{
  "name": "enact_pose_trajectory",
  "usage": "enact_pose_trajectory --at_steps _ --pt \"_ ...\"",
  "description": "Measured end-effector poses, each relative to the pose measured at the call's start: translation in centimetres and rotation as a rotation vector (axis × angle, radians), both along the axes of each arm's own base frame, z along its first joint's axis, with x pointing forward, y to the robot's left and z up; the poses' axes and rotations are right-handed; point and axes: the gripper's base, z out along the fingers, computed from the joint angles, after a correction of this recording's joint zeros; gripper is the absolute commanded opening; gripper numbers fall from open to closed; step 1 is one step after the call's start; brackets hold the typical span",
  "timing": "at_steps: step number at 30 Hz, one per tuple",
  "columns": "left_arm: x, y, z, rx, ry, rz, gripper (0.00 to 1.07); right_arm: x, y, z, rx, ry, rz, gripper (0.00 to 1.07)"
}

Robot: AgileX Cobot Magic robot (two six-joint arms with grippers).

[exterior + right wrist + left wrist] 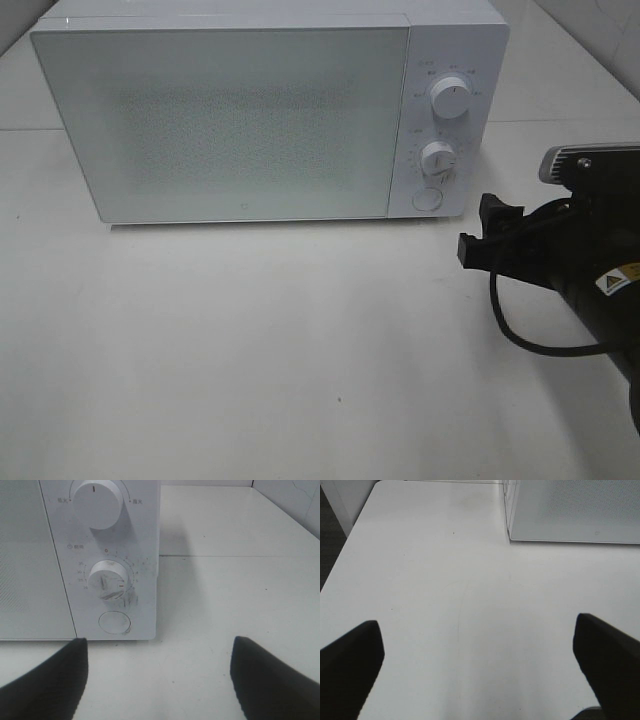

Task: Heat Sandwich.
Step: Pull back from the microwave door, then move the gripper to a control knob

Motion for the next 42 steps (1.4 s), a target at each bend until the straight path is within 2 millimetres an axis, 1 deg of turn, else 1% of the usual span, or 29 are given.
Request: enact_pose_trajectory --at_steps 4,16,20,23,29,31,34,38,39,42 --pt "0.0 0.0 0.0 0.000 0.000 0.000 0.98 0.3 0.5 -0.3 -0.001 0.008 -0.013 0.75" --pt "0.0 0.0 0.0 0.000 0.000 0.000 0.98 0.5 0.7 -0.5 -0.004 0.013 -0.016 0.75" --pt "0.0 0.0 0.0 0.000 0.000 0.000 0.98 0.9 1.2 -0.7 -0.007 0.015 -0.014 0.75" --pt "0.0 0.0 0.0 0.000 0.000 0.000 0.98 1.8 2.0 -1.0 -0.005 0.011 -0.015 0.75" --pt "0.0 0.0 0.0 0.000 0.000 0.000 0.98 2.7 2.9 -1.2 -0.004 0.006 -0.006 0.75" --pt "0.0 0.0 0.0 0.000 0.000 0.000 0.98 3.3 3.6 -1.4 -0.005 -0.001 0.007 0.75" --pt "0.0 0.0 0.0 0.000 0.000 0.000 0.98 3.9 3.8 -1.6 -0.010 0.000 0.015 0.75" --pt "0.0 0.0 0.0 0.000 0.000 0.000 0.98 5.8 4.2 -1.9 -0.008 0.013 0.042 0.75" --pt "0.0 0.0 0.0 0.000 0.000 0.000 0.98 5.8 4.2 -1.9 -0.008 0.013 0.042 0.75" --pt "0.0 0.0 0.0 0.000 0.000 0.000 0.98 6.7 4.4 -1.9 -0.008 0.017 0.053 0.75"
